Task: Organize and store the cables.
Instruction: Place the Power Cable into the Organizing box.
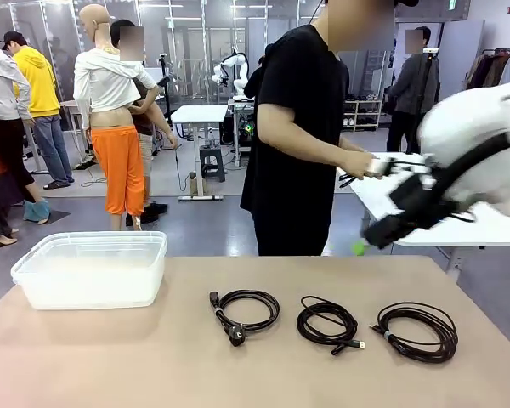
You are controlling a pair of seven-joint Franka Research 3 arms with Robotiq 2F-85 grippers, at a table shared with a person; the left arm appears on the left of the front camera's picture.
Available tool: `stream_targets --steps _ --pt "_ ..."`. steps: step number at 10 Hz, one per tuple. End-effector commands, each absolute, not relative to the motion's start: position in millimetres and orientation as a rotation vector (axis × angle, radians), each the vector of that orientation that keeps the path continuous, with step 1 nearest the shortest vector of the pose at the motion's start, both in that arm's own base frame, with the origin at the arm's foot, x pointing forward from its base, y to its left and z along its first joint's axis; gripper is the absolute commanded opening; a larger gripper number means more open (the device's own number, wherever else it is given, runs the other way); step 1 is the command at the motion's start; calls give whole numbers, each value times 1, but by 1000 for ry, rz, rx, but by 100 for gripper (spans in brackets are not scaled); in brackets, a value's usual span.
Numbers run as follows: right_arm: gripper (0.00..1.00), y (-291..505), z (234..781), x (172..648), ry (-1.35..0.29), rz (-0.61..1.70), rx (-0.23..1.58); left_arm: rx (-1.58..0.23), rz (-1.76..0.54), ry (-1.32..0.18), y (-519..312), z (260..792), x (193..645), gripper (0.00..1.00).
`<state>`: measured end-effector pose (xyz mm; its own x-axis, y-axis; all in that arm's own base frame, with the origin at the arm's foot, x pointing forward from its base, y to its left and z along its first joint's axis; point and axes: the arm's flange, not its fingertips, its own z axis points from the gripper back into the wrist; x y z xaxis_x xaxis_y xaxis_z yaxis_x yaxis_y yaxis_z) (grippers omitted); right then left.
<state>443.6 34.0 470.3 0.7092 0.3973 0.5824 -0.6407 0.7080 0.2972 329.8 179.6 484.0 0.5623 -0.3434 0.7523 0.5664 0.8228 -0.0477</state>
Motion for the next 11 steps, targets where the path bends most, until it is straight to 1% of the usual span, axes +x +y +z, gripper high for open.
stream_targets --steps 1,2,3,4,6,7,8,11 --pt "100 -27 452 416 -605 628 562 -316 -562 -822 182 483 330 100" --pt "100 -49 446 400 -672 654 510 -316 -562 -822 182 483 330 100" --pt "100 -66 439 385 -671 668 486 -316 -562 -822 182 483 330 100" --pt "100 -76 435 376 -686 672 483 -316 -562 -822 182 483 330 100" --pt "100 -87 431 356 -778 773 509 -316 -562 -822 182 483 330 100" --pt "100 -86 428 359 -778 772 540 -316 -562 -822 182 483 330 100" --pt "100 -90 439 369 -719 710 482 -316 -562 -822 182 483 330 100" --pt "100 -90 439 369 -719 710 482 -316 -562 -822 182 483 330 100"
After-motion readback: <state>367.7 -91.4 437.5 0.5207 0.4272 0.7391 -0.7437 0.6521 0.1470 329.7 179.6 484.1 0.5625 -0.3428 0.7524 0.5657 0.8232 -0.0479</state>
